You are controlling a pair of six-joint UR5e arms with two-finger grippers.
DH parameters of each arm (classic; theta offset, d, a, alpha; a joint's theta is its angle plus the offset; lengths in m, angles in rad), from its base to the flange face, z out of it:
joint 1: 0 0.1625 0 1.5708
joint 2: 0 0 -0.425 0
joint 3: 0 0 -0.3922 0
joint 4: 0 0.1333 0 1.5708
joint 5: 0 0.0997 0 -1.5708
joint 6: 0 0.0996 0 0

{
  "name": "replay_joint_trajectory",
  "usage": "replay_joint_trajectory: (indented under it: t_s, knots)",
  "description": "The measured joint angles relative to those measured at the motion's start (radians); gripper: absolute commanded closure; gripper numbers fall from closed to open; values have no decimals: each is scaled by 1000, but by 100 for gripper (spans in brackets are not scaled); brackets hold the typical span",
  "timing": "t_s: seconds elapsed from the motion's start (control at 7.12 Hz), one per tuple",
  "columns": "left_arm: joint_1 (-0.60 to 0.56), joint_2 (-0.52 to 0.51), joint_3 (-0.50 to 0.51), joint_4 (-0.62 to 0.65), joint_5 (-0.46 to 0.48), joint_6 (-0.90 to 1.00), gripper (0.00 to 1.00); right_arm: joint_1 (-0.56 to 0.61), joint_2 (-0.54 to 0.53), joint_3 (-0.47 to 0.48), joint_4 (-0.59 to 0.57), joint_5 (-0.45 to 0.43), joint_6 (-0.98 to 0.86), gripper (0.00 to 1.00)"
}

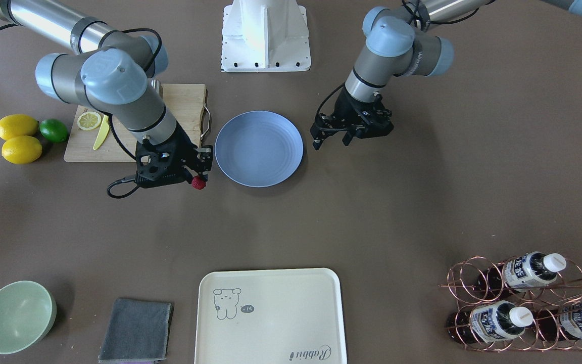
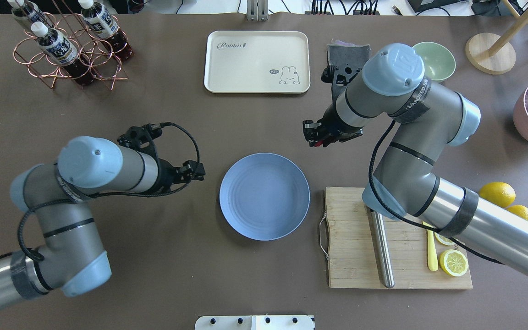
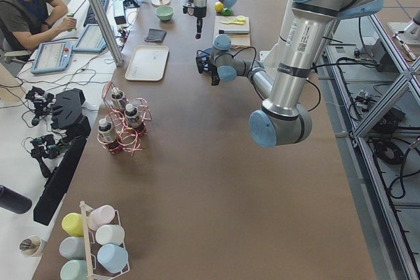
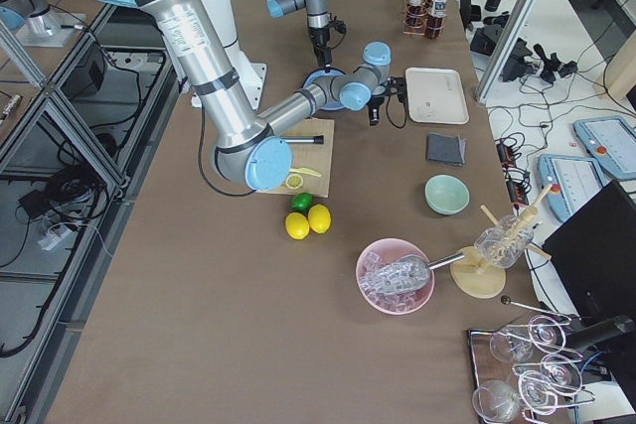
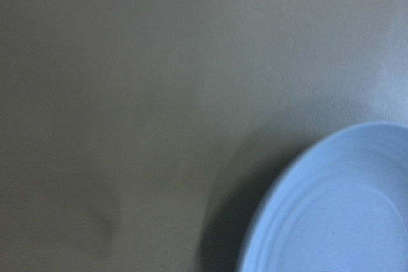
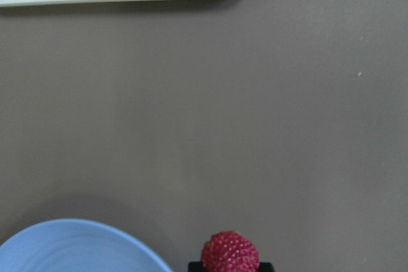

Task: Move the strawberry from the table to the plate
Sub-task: 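Carry the strawberry over the blue plate with the right gripper while the left arm withdraws, then lower the strawberry onto the plate and open the right gripper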

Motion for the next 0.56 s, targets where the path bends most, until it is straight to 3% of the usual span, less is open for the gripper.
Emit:
replay_joint_trajectory:
  t_s: [0.28, 0.56]
  knots:
    - [-192, 104, -1, 13, -139, 279, 4, -168, 21, 39, -23, -127, 106, 100]
    - [-293, 157, 6, 14, -213, 417, 4, -254, 31, 14, -28, -203, 137, 100]
